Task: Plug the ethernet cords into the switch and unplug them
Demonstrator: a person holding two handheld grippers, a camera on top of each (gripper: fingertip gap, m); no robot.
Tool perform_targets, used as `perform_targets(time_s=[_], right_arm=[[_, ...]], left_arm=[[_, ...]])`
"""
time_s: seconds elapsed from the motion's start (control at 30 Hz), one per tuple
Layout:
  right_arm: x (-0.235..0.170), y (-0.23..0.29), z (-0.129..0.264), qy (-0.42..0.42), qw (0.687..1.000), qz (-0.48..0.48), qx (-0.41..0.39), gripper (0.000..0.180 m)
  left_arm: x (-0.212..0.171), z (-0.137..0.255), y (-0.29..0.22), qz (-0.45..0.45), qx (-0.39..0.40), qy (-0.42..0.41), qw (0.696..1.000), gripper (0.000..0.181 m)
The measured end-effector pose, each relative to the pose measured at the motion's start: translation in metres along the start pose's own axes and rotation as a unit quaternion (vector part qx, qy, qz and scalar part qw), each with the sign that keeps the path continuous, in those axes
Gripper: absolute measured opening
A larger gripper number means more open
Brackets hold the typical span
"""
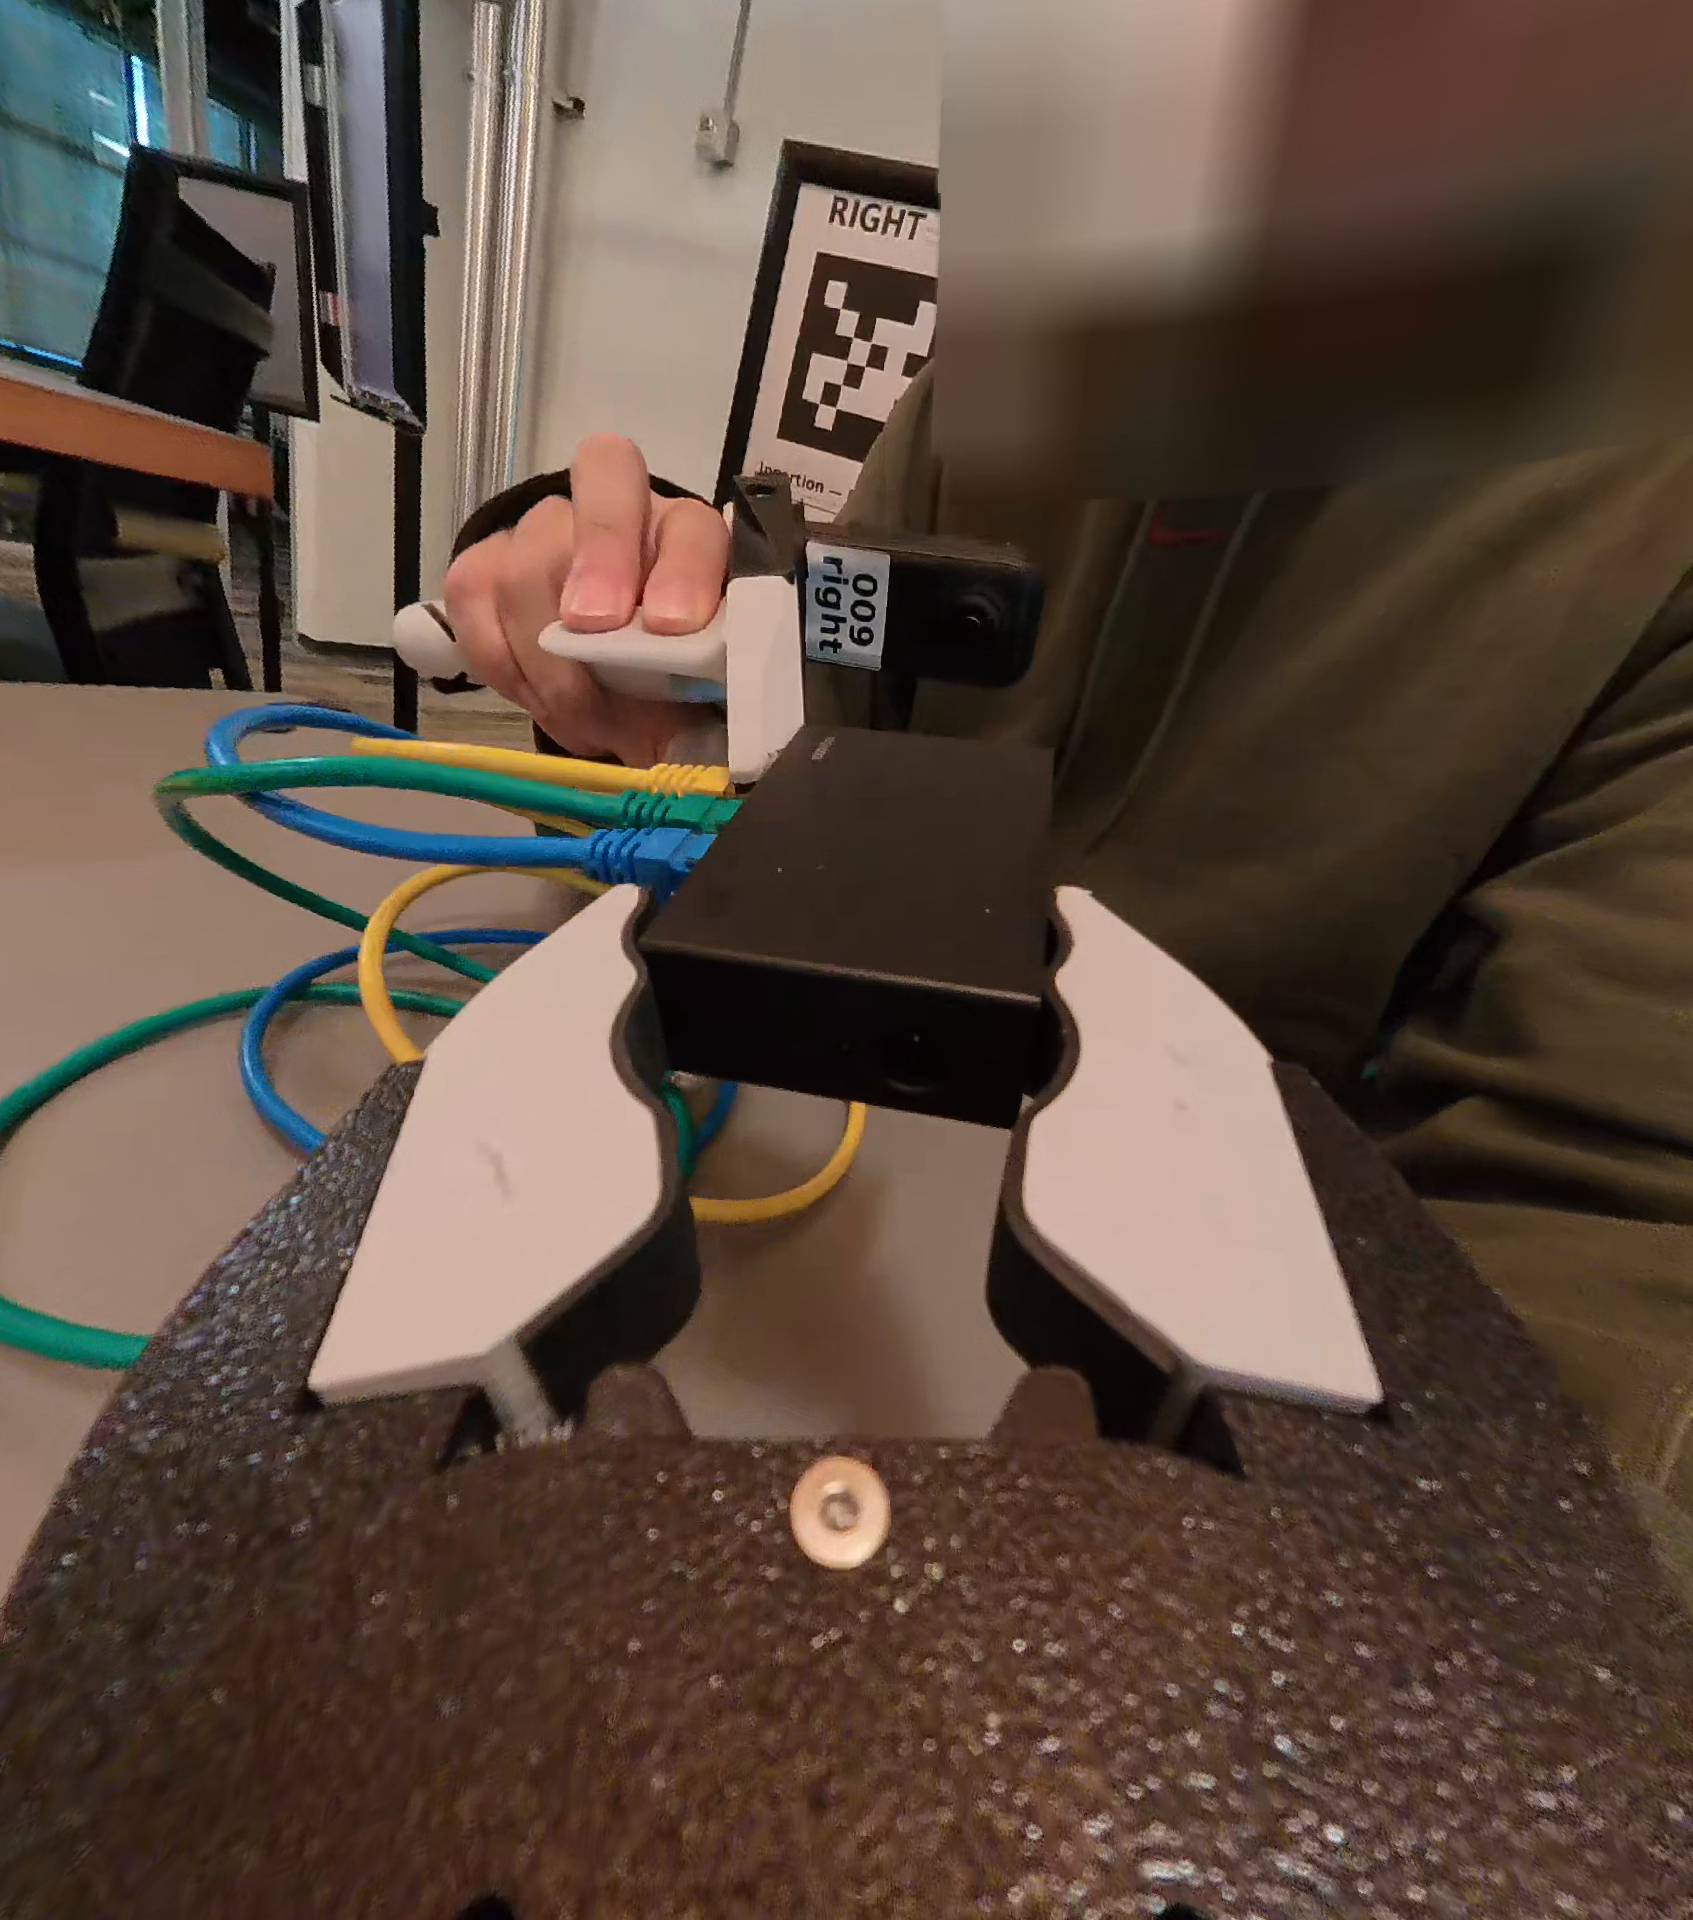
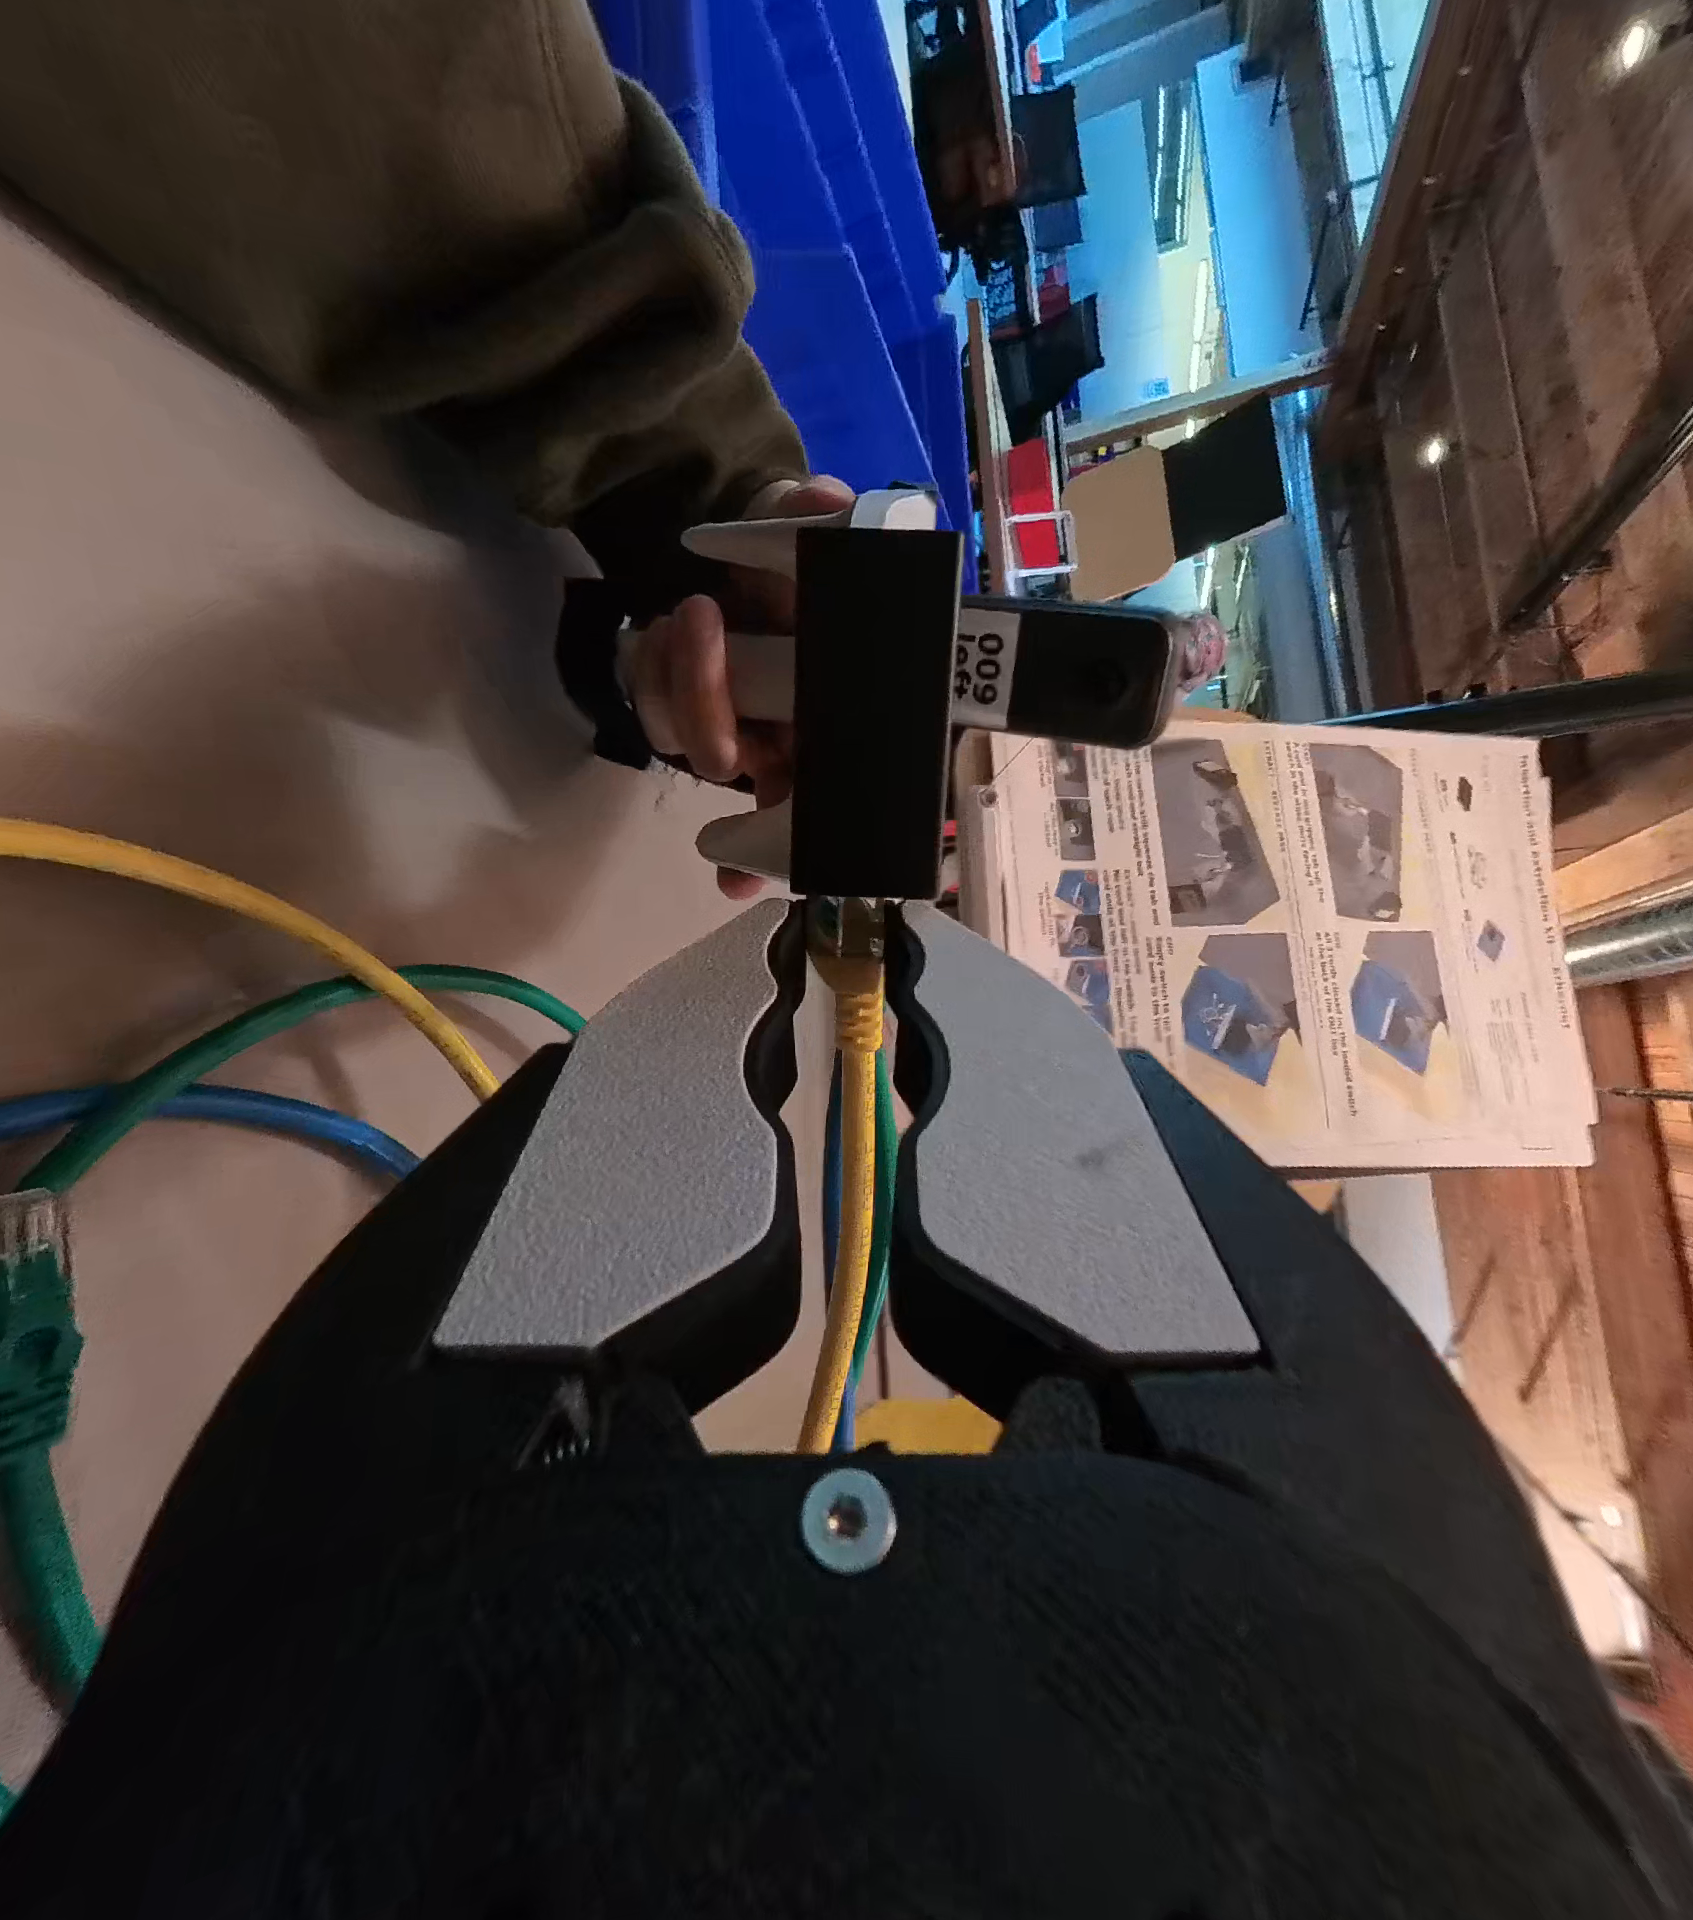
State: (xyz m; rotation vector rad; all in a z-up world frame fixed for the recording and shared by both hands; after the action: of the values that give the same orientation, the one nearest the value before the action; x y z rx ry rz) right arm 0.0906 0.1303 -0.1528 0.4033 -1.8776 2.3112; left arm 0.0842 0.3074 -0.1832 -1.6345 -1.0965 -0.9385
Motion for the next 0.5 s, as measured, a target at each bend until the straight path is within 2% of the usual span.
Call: perform_targets(time_s=[0.2, 0.5], right_arm=[[-0.0065, 0.0047, -0.0057, -0.017, 0.999, -0.013, -0.041, 0.016], [-0.0054, 0.0047, -0.0077, -0.021, 0.998, -0.028, -0.052, 0.015]], left_arm=[[-0.0031, 0.0066, 0.0040, 0.010, -0.001, -0.024, 1.000, 0.068], [-0.0041, 0.0090, 0.0058, 0.027, -0.017, -0.045, 0.998, 0.068]])
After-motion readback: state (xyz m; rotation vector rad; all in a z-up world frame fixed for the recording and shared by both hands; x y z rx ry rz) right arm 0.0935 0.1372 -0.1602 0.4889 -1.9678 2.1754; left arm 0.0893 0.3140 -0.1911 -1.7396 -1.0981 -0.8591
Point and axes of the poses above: each gripper's, where its closed fingertips meet, z back along the fingers, x out of its top, y = z × x across the jaws, the point moved 8 cm from there along z, back along the fingers, and after that the axes turned 8 degrees about -y, right-handed, at the moved point
